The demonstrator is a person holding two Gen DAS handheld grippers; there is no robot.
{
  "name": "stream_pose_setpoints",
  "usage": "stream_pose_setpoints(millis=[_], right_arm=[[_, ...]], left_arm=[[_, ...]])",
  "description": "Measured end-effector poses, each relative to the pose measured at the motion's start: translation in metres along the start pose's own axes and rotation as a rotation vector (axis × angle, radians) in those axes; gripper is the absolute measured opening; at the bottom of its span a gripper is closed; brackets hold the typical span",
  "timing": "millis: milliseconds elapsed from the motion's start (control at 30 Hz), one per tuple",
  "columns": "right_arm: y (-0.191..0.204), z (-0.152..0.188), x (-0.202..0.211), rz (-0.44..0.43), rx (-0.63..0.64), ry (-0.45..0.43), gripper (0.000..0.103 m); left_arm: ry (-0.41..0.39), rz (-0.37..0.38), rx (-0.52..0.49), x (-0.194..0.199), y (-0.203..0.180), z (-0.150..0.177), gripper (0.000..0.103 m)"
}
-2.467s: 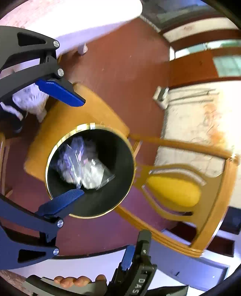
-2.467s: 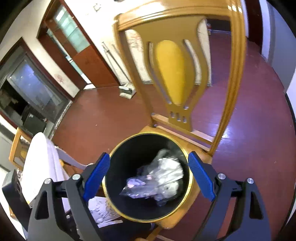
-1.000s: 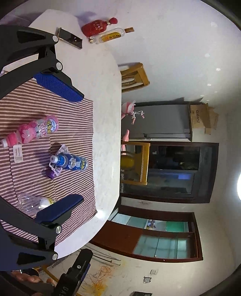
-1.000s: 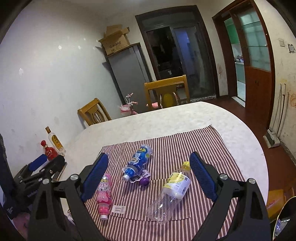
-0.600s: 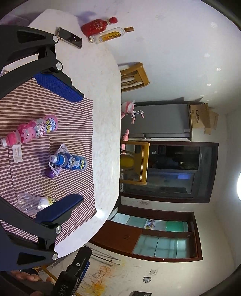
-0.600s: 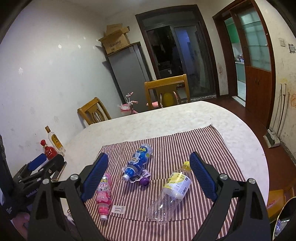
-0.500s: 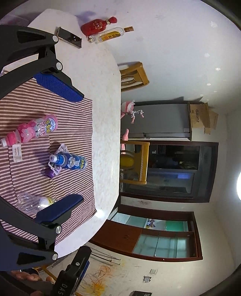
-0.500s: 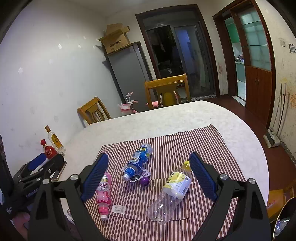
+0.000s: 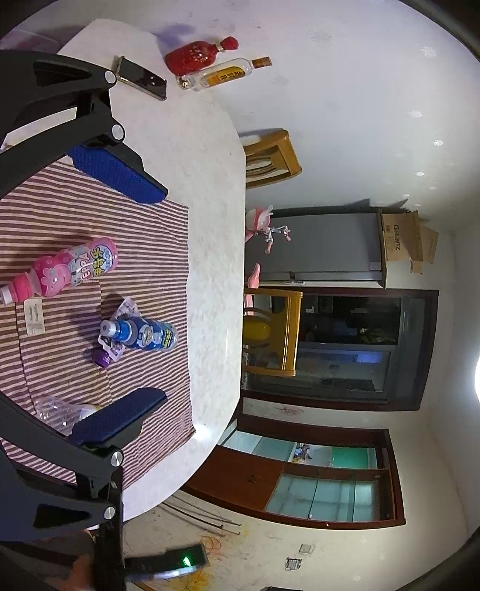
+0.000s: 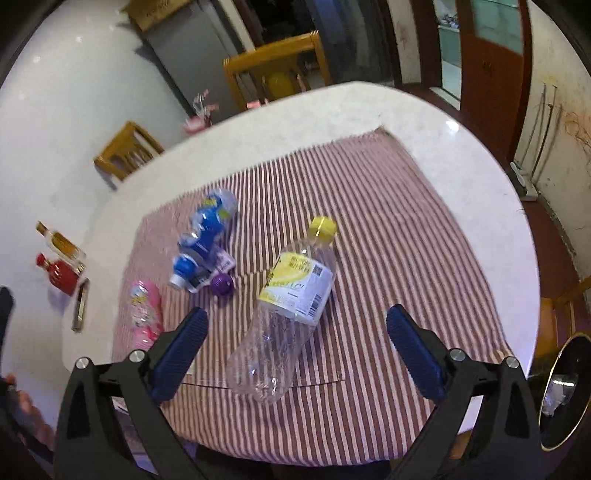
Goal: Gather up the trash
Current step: 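Grasp the clear yellow-label bottle with the right tool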
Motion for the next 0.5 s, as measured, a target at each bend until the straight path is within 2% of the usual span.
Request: stream_pose_setpoints(millis=[133,333,367,500], right_arm=[[0.02,0.007,-0.047,0.052,0.045,0.08,0.096],[0.032,0.018,-0.098,0.209,0.127,0.128,0.075],[0.032,0.021,-0.104,0.232,0.15,0.125,0.075],[0.018,0.029,-0.122,0.279,0.196,0.139,0.065]], left_arm=[[0.008,-0.013,0.012,-0.003,0.009,0.003,0.097],[0.041,-0.061,0.034,-0.01,0.026,0.009,0.097],[0.047,-0.066,0.037,-0.012,0.027,0.01,0.097],[0.077,-0.066,0.045,-0.022,0.03,0.015,0.097]])
Point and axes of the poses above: each gripper's, at about its wrist camera, not at the fingertips, and x roughly against the way its jaws point, y to its left, z to its underside, the point moved 4 cm from there along -x, roughly the way its jaws point, and after that the axes turned 14 degrees about -x, right-handed, at the moved point
